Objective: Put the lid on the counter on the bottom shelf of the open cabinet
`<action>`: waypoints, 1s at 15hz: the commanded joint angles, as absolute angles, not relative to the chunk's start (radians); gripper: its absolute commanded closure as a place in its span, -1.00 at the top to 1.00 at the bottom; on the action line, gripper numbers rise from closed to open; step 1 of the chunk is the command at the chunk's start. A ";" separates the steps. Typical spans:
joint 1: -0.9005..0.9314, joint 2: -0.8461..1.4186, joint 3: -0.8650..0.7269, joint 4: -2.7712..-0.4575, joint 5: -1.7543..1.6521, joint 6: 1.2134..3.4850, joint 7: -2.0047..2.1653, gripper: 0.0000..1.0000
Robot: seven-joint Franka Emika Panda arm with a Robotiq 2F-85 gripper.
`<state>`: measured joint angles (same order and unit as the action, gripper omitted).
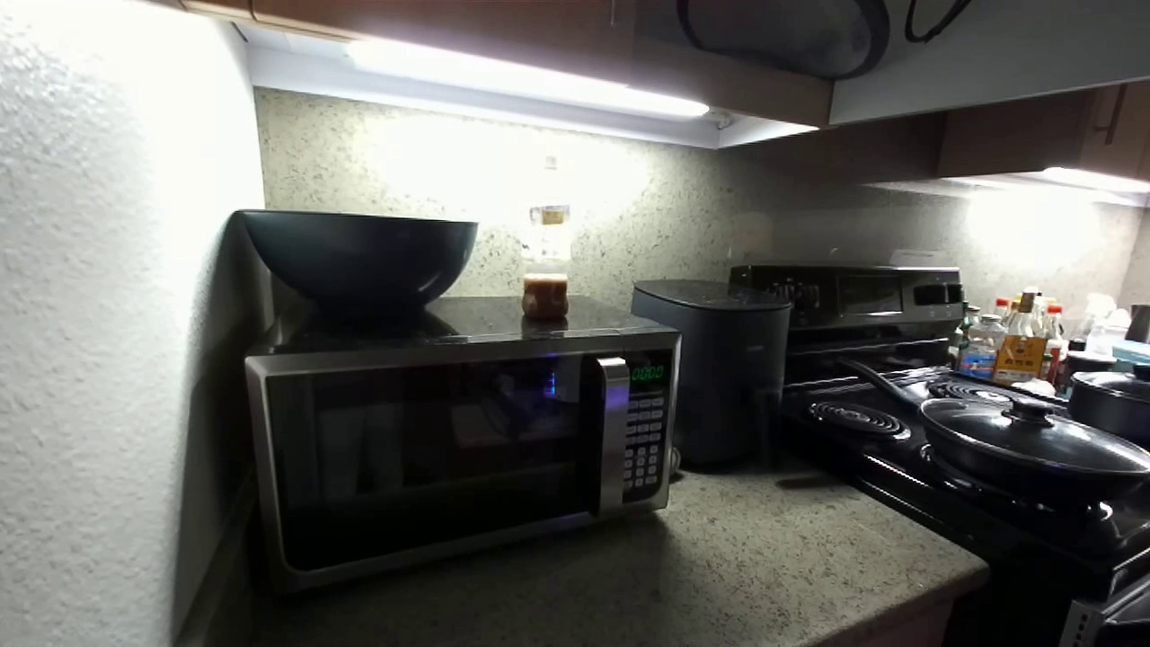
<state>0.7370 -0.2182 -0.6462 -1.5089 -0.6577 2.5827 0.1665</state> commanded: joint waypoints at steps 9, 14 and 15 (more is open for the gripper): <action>0.694 -0.274 -0.586 -1.534 -0.777 2.545 0.377 -0.18; 0.698 -0.268 -0.582 -1.524 -0.786 2.545 0.411 -0.81; 0.700 -0.262 -0.586 -1.522 -0.784 2.559 0.416 -0.95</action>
<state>0.7199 -0.2522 -0.5992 -1.5090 -0.7495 2.5624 0.3732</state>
